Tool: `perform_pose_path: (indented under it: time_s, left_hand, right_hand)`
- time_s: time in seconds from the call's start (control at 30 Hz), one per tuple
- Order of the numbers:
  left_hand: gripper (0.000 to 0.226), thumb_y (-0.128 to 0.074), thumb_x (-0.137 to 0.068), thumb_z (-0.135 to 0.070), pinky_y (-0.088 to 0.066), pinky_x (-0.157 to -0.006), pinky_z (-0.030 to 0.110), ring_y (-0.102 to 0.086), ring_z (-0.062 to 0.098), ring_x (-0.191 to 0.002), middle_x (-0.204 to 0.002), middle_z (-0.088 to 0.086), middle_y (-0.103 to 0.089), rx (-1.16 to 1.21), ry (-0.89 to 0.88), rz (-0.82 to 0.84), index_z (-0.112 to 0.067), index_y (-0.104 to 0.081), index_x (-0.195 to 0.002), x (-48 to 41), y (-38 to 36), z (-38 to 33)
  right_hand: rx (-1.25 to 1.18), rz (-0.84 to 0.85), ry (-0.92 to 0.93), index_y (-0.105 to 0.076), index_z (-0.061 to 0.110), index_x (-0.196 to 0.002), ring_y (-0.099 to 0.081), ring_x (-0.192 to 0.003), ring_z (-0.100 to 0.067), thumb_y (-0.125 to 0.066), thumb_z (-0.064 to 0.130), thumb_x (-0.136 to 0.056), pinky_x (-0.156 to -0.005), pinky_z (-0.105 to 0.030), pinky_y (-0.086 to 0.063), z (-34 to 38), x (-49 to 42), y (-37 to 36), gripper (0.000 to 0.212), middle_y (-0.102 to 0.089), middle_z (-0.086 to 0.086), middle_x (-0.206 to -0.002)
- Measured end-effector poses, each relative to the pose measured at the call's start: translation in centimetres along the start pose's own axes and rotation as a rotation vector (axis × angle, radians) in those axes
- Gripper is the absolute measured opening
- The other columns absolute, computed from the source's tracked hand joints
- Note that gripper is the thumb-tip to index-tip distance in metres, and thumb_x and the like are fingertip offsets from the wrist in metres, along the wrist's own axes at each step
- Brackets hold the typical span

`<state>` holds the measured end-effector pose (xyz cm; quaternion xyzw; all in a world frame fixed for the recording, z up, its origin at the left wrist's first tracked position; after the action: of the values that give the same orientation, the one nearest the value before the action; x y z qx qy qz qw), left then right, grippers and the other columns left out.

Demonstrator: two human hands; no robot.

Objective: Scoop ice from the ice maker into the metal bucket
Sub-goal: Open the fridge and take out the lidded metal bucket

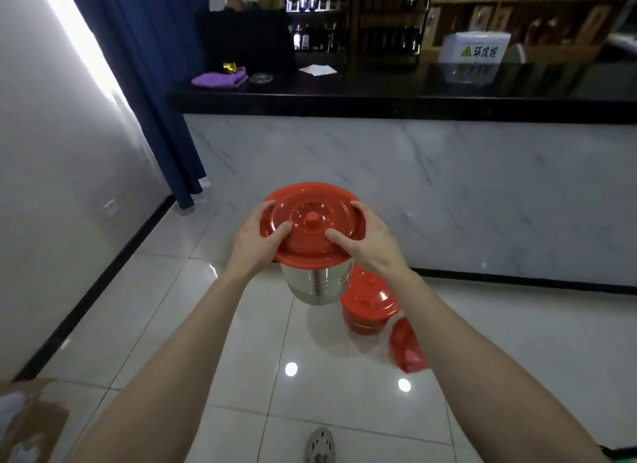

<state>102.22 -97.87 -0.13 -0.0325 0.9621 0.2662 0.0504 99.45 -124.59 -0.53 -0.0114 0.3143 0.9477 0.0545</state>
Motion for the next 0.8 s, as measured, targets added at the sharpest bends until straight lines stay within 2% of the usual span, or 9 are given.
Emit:
perform_pose_path:
  time_s: [0.07, 0.13, 0.23, 0.4, 0.5, 0.7, 0.8]
  left_hand:
    - [0.06, -0.075, -0.095, -0.053, -0.051, -0.108, 0.039, -0.063, 0.015, -0.119, -0.119, -0.023, -0.062, 0.003, -0.021, 0.031, -0.047, -0.05, -0.149, -4.7, -0.6, -1.2]
    - [0.061, -0.072, -0.098, -0.053, -0.048, -0.102, 0.034, -0.061, 0.015, -0.118, -0.125, -0.016, -0.06, -0.023, -0.031, 0.051, -0.046, -0.047, -0.153, -9.1, -1.1, -2.7]
    - [0.062, -0.069, -0.099, -0.057, -0.048, -0.094, 0.032, -0.059, 0.016, -0.117, -0.13, -0.013, -0.055, -0.022, -0.053, 0.079, -0.048, -0.042, -0.154, -15.2, -2.0, -5.1]
    - [0.062, -0.068, -0.099, -0.058, -0.05, -0.067, 0.02, -0.065, 0.016, -0.112, -0.14, -0.006, -0.056, 0.008, -0.056, 0.109, -0.045, -0.043, -0.154, -24.5, -3.1, -8.9]
    - [0.06, -0.069, -0.098, -0.057, -0.054, -0.067, 0.023, -0.067, 0.009, -0.104, -0.139, -0.005, -0.06, 0.029, -0.08, 0.09, -0.046, -0.045, -0.153, -29.5, -3.3, -11.5]
    - [0.059, -0.07, -0.097, -0.054, -0.067, -0.077, 0.043, -0.073, 0.017, -0.1, -0.135, -0.006, -0.06, 0.041, -0.115, 0.054, -0.045, -0.048, -0.151, -38.8, -3.5, -17.2]
    - [0.06, -0.07, -0.097, -0.056, -0.066, -0.073, 0.038, -0.073, 0.02, -0.102, -0.137, -0.004, -0.057, 0.04, -0.106, 0.047, -0.046, -0.046, -0.152, -43.6, -4.1, -19.3]
  right_hand:
    - [-0.011, -0.013, -0.019, -0.036, 0.05, -0.152, -0.055, -0.135, -0.017, -0.07, 0.09, -0.069, -0.115, -0.049, -0.047, 0.4, -4.0, 0.9, 0.099, -0.056, 0.007, -0.147]
    - [-0.022, -0.031, -0.017, -0.035, 0.049, -0.153, -0.056, -0.133, -0.017, -0.07, 0.09, -0.069, -0.114, -0.048, -0.048, 1.2, -7.8, 2.0, 0.099, -0.057, 0.007, -0.147]
    - [-0.022, -0.049, 0.003, -0.035, 0.045, -0.155, -0.056, -0.133, -0.017, -0.069, 0.088, -0.072, -0.113, -0.047, -0.049, 2.5, -13.2, 4.0, 0.099, -0.055, 0.007, -0.149]
    - [0.024, -0.035, 0.004, -0.033, 0.044, -0.156, -0.059, -0.13, -0.02, -0.067, 0.09, -0.072, -0.11, -0.049, -0.052, 4.3, -22.5, 7.6, 0.101, -0.056, 0.006, -0.149]
    - [0.032, -0.063, 0.031, -0.034, 0.043, -0.156, -0.059, -0.128, -0.02, -0.066, 0.089, -0.072, -0.109, -0.048, -0.052, 5.5, -27.5, 9.7, 0.101, -0.057, 0.006, -0.147]
    - [0.048, -0.098, 0.097, -0.033, 0.043, -0.155, -0.06, -0.125, -0.023, -0.061, 0.091, -0.074, -0.107, -0.049, -0.053, 8.0, -37.0, 14.2, 0.098, -0.058, 0.002, -0.142]
    - [0.063, -0.086, 0.116, -0.03, 0.043, -0.156, -0.06, -0.124, -0.022, -0.06, 0.093, -0.074, -0.105, -0.047, -0.054, 9.0, -42.1, 16.1, 0.101, -0.057, 0.003, -0.142]
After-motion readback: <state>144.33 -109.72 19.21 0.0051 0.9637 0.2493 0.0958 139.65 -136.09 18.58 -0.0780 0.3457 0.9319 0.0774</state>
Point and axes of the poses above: each hand's wrist, its own x-axis away from the middle knuckle, its own y-axis out of the back of the hand, z = x × y, the point moved 10 cm from there along -x, towards the middle knuckle
